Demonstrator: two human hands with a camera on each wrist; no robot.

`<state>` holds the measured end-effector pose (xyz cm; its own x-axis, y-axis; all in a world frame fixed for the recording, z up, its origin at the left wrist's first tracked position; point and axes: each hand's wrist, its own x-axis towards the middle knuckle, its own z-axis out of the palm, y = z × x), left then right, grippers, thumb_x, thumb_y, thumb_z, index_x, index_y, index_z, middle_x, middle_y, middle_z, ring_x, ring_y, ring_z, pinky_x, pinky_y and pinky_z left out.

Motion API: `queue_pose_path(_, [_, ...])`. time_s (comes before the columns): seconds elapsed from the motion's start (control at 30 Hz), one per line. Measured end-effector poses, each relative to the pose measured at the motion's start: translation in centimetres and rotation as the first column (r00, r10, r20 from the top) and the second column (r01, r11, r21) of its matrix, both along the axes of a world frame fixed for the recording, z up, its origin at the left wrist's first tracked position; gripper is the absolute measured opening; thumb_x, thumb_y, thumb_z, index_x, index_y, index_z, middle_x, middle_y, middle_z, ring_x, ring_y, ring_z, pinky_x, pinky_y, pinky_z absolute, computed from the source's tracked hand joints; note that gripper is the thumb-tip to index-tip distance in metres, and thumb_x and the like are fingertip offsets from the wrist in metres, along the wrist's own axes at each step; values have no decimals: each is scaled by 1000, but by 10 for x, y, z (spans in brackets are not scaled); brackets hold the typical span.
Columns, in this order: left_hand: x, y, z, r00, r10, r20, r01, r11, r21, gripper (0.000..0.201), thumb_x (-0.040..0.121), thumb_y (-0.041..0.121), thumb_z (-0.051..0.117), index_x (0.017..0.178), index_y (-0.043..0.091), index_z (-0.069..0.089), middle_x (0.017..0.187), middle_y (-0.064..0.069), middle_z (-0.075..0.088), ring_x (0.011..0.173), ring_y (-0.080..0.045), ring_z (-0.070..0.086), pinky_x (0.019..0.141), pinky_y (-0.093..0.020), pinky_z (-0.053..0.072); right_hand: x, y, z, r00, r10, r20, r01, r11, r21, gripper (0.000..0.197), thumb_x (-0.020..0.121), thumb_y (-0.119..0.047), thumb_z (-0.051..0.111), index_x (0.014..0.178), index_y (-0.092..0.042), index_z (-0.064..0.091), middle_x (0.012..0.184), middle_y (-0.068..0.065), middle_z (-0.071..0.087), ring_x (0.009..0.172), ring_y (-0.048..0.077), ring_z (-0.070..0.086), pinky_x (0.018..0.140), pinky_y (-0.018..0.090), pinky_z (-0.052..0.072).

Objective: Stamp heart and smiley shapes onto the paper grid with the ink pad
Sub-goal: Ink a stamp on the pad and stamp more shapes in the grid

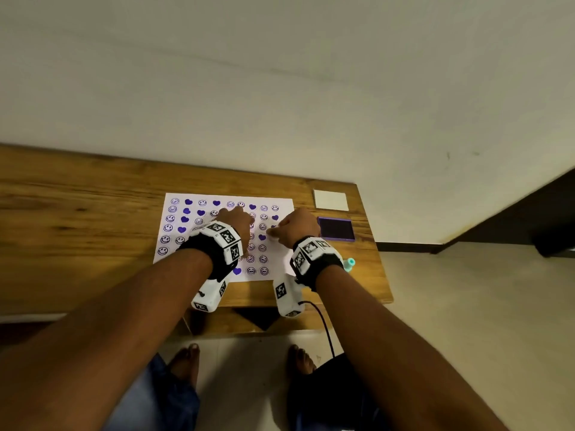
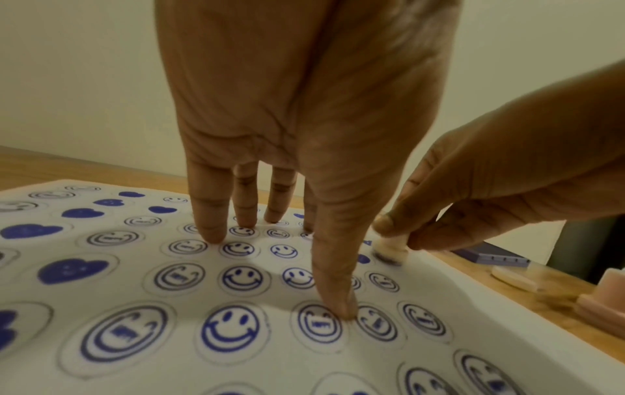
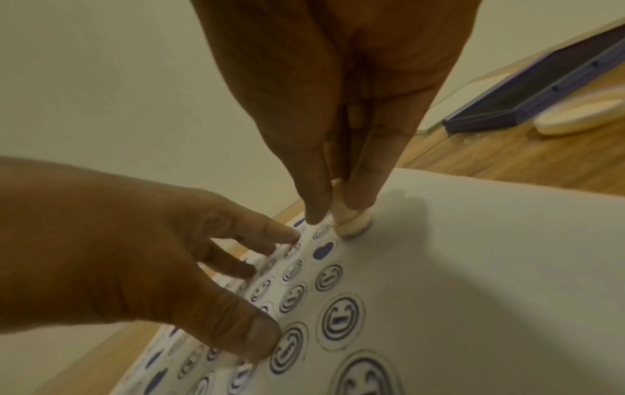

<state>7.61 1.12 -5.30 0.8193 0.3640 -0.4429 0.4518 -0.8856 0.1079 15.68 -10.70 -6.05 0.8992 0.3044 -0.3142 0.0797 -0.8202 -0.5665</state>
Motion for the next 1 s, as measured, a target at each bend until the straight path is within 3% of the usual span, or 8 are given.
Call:
queue_pose_path(0.1, [-2, 2, -3, 999, 17, 46, -15, 999, -29, 77, 65, 31, 85, 133, 18, 51, 134, -7, 54, 122, -30, 53, 100, -39, 47, -6, -25, 5, 985, -171, -18, 170, 951, 257, 25, 70, -39, 87, 63, -18, 74, 64, -3, 74, 70, 14, 74, 79, 35, 61])
queue_pose_path(0.2, [-4, 4, -8, 996, 46, 77, -41, 997, -71, 78, 63, 30, 87, 132, 17, 51, 133, -5, 57, 123, -26, 54, 102, -37, 45, -18, -57, 15, 962, -252, -106, 272, 846, 459, 12, 75, -27, 85, 73, -17, 79, 67, -1, 75, 63, 8, 71, 72, 31, 60])
queue_pose_path(0.33, [-6, 4, -10, 992, 61, 106, -52, 995, -87, 76, 65, 32, 86, 130, 18, 52, 134, -4, 55, 123, -25, 54, 100, -36, 45, -34, -92, 23, 944, -194, -267, 319, 742, 589, 6, 83, -17, 80, 84, -11, 80, 79, 6, 76, 72, 15, 67, 64, 25, 56])
queue_pose_path(0.43, [-7, 2, -8, 994, 36, 100, -31, 998, -53, 75, 65, 34, 86, 130, 18, 52, 135, -5, 51, 122, -28, 53, 98, -39, 46, -37, -106, 17, 935, -137, -328, 325, 705, 631, 14, 86, -14, 77, 98, -6, 78, 91, 9, 77, 85, 20, 71, 71, 26, 57])
queue_pose_path(0.63, [-7, -7, -5, 997, 0, 71, -3, 999, 37, 63, 75, 26, 78, 132, 24, 50, 136, -3, 44, 127, -27, 43, 95, -43, 46, -43, -115, 11, 919, -93, -384, 346, 660, 667, 15, 87, -13, 75, 98, -4, 78, 95, 13, 77, 86, 23, 70, 75, 31, 58])
queue_pose_path(0.8, [-12, -4, -3, 992, 82, 95, -75, 995, -71, 61, 76, 20, 73, 133, 25, 52, 138, -1, 49, 128, -26, 46, 99, -40, 47, -43, -125, 10, 901, -78, -426, 379, 619, 688, 18, 88, -13, 74, 100, -1, 76, 96, 16, 76, 84, 21, 69, 73, 29, 56])
queue_pose_path(0.93, [-12, -5, 5, 975, 135, 177, -108, 982, -155, 57, 77, 33, 75, 130, 24, 55, 137, 0, 51, 127, -24, 48, 103, -40, 43, -35, -139, 19, 902, -103, -419, 400, 563, 723, 17, 88, -11, 73, 101, -1, 75, 99, 13, 77, 94, 26, 72, 81, 35, 58])
queue_pose_path(1.0, [-11, -15, 6, 966, 121, 228, -74, 976, -206, 52, 79, 33, 73, 128, 23, 57, 136, 0, 52, 125, -21, 49, 102, -36, 42, -26, -147, 25, 905, -156, -395, 413, 535, 737, 14, 87, -11, 74, 99, -4, 76, 97, 13, 77, 91, 24, 72, 83, 37, 59])
